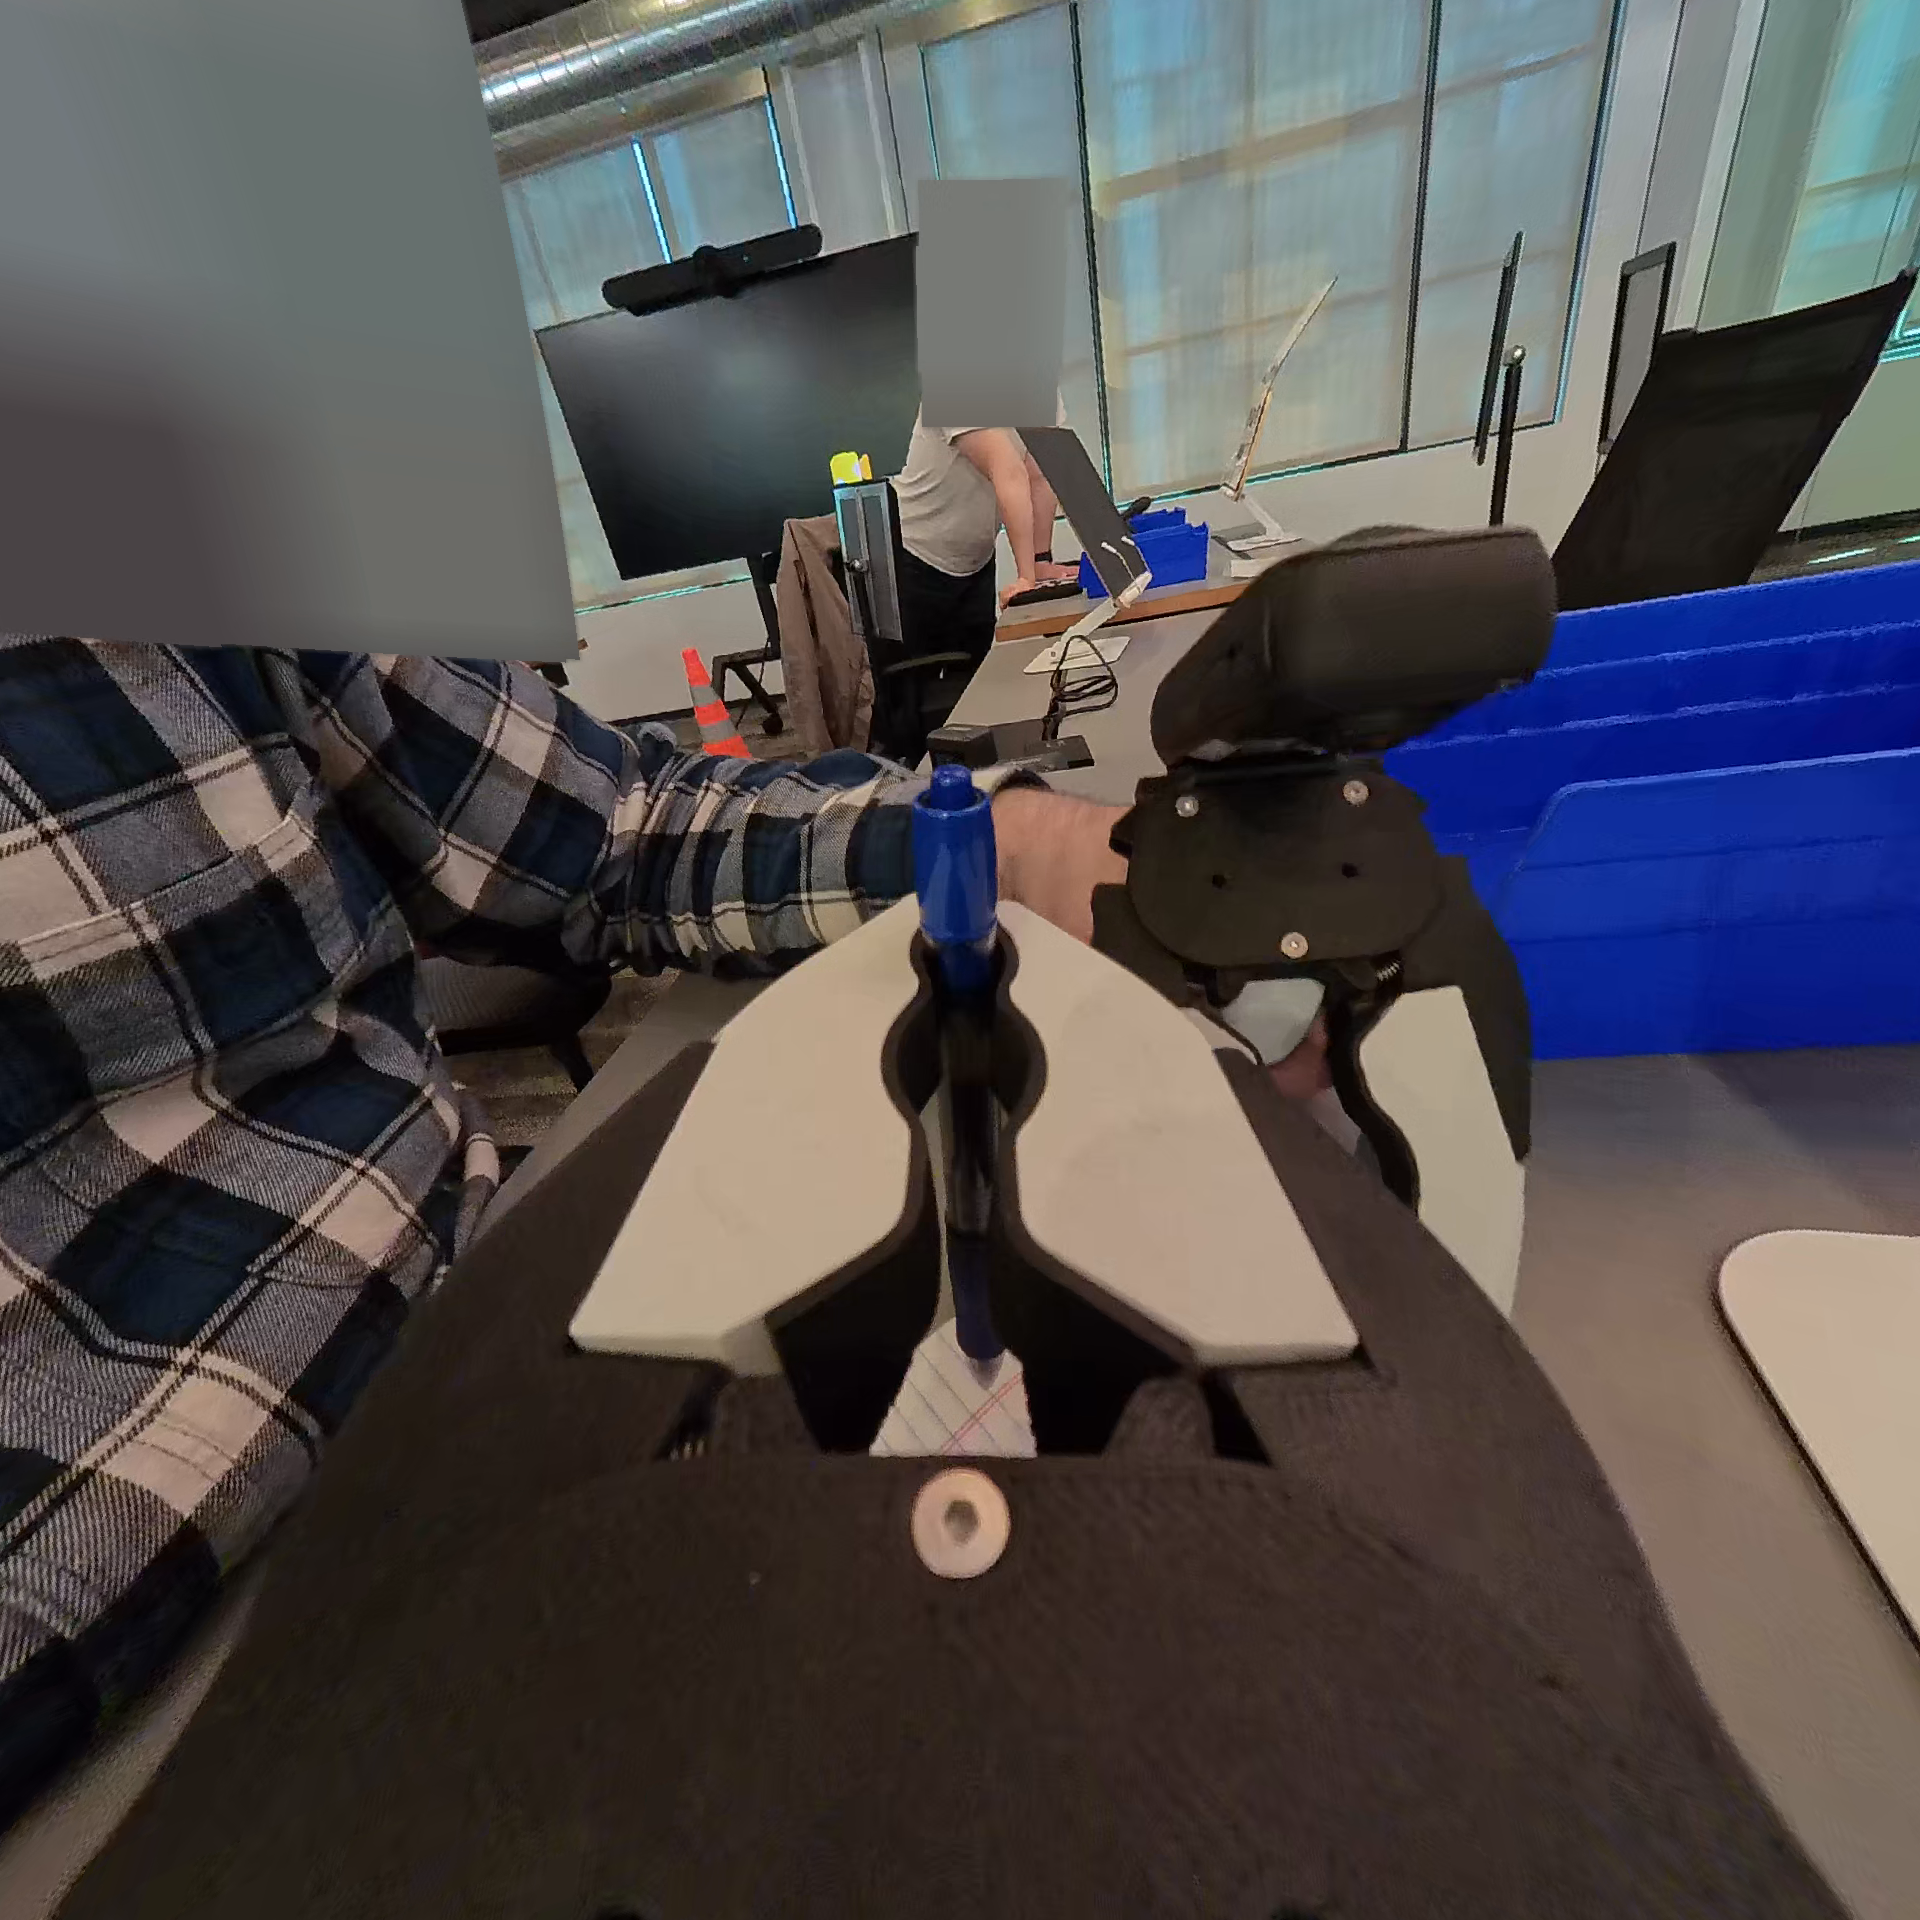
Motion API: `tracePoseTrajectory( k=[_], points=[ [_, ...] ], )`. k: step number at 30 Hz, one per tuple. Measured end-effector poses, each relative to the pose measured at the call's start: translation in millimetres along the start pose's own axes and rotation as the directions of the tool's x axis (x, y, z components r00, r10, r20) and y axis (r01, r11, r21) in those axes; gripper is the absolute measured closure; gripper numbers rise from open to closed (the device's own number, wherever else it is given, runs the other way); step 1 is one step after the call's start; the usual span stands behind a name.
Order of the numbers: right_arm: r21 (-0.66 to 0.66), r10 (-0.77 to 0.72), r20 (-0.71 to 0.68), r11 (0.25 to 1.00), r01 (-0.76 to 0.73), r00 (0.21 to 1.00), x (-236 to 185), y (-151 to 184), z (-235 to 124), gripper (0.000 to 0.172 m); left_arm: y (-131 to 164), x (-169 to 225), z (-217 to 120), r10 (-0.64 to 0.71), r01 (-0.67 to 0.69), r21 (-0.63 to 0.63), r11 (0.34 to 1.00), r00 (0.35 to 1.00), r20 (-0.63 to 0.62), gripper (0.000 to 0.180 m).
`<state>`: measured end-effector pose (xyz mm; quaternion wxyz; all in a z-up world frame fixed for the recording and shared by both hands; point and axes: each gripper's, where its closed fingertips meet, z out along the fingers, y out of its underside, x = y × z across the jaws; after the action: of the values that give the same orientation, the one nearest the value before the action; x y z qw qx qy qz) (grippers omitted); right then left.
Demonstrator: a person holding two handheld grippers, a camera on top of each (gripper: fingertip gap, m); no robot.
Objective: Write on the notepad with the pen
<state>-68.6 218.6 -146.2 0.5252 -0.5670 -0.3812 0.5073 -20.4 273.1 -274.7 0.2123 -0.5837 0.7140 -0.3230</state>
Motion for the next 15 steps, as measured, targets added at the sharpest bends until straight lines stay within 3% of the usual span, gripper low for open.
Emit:
tracePoseTrajectory(
  k=[1, 5, 11, 15],
  points=[
    [0.004, 0.002, 0.001, 1.0, -0.002, 1.0, 0, 0, -1, 0.166, -1, 3, -3, -0.002, 0.002, 0.007, 1.0, 1.0, -0.018, 0.137],
    [0.043, 0.014, 0.014, 0.999, -0.015, 1.0, 1, -1, -7, 0.166, -18, 17, -17, 0.034, -0.025, 0.107, 0.994, 0.996, -0.077, 0.148],
    [0.054, 0.04, 0.019, 0.998, -0.041, 0.999, 3, 3, -9, 0.166, 2, 25, 0, 0.14, -0.141, -0.01, 0.99, 0.987, -0.083, 0.178],
    [0.04, 0.024, 0.023, 0.999, -0.025, 0.999, 2, 4, -4, 0.166, 3, 26, 1, 0.131, -0.132, -0.007, 0.991, 0.987, -0.096, 0.18]
  ],
)
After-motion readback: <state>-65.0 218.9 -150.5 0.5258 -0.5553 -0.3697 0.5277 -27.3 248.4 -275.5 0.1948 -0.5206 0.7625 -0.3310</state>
